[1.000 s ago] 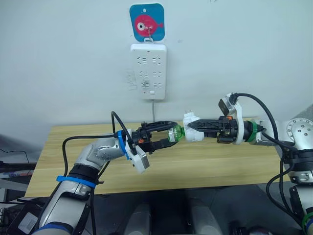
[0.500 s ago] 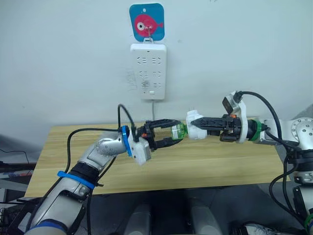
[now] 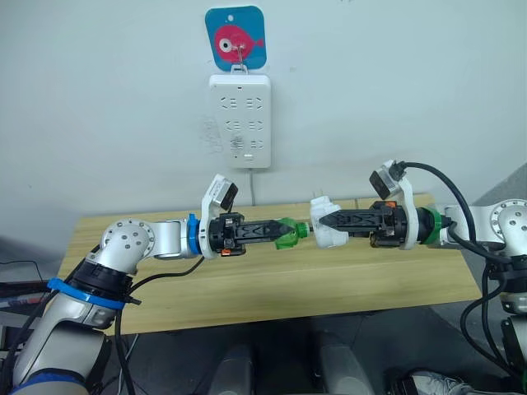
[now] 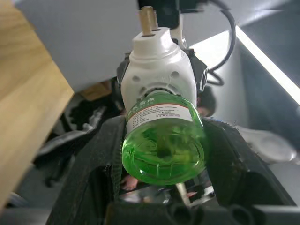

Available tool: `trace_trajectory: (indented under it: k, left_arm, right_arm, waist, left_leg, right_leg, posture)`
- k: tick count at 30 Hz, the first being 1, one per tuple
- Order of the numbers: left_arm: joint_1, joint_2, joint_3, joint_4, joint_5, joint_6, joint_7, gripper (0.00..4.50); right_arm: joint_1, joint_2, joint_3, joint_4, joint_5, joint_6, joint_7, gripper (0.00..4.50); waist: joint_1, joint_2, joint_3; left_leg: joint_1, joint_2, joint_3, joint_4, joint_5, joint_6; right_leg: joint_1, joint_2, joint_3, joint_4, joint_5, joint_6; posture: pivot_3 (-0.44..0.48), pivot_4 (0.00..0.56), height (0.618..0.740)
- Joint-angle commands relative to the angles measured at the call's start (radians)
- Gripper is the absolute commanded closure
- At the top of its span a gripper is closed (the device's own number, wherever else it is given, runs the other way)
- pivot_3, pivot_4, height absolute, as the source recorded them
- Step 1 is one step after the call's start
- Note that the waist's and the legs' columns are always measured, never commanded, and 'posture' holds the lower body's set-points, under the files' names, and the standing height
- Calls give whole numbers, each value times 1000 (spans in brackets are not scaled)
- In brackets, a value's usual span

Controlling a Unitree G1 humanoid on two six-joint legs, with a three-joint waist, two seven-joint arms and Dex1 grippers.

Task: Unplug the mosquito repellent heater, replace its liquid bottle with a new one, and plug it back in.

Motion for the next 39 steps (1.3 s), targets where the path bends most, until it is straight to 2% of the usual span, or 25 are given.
trace_trajectory:
  k: [1,6,9,12,16,19,24,32,37,39]
  left_arm:
    - [50,-16,92,-34,-18,90,28,2250]
    - [113,-7,177,-59,31,152,24,2250]
    - [154,8,236,-62,60,175,22,2250]
    - [185,5,285,-72,77,190,35,2250]
    - [225,-22,314,-135,105,194,47,2250]
    - [221,-63,331,-158,89,196,81,2250]
    - [222,-86,346,-181,99,212,88,2250]
    - [261,-87,356,-224,124,214,79,2250]
    - [283,-84,359,-246,142,211,66,2250]
    - [287,-91,354,-246,162,202,59,2250]
  right_arm:
    - [3,0,-24,-39,26,-27,-35,1493]
    - [8,-14,-59,3,26,-34,-68,1493]
    - [25,-60,-66,32,13,-37,-111,1493]
    - [56,-93,-40,-5,-219,-59,-168,1493]
    - [81,-124,64,34,-647,-125,-202,1493]
    - [73,-116,97,89,-850,-167,-160,1493]
    - [38,-64,133,207,-1071,-191,-55,1493]
    - [7,15,138,346,-1306,-221,109,1493]
    - [1,28,156,363,-1406,-252,226,1493]
    - [7,28,165,357,-1445,-267,266,776]
  waist:
    - [-1,0,0]
    - [0,0,0]
    - [2,0,0]
    - [4,0,0]
    - [5,0,0]
    - [8,0,0]
    - [8,0,0]
    - [14,0,0]
    - [26,0,0]
    - [28,0,0]
  left_leg:
    - [0,0,0,0,1,-1]
    - [0,0,0,0,1,-2]
    - [0,0,1,0,1,-2]
    - [0,0,1,0,1,-2]
    - [0,0,2,0,1,-2]
    - [0,-1,4,0,1,-2]
    - [1,0,6,0,1,-2]
    - [1,0,5,-1,1,-2]
    - [1,0,5,-1,1,-2]
    - [1,0,5,-1,1,-2]
  right_leg:
    - [0,-1,2,0,0,0]
    - [0,-1,2,0,0,0]
    - [0,-1,3,0,0,0]
    - [0,-1,3,0,0,0]
    - [-1,-1,3,0,0,0]
    - [-1,-2,3,0,0,0]
    - [-1,-2,4,0,0,0]
    - [-1,-2,4,0,0,0]
    - [-1,-2,4,0,0,0]
    - [-1,-2,4,1,0,0]
  posture:
    - [-123,221,740]
    - [-119,218,740]
    - [-112,218,740]
    - [-110,216,740]
    - [-88,212,740]
    - [-82,217,740]
    - [-72,223,740]
    - [-61,227,740]
    - [-52,236,740]
    - [-54,238,740]
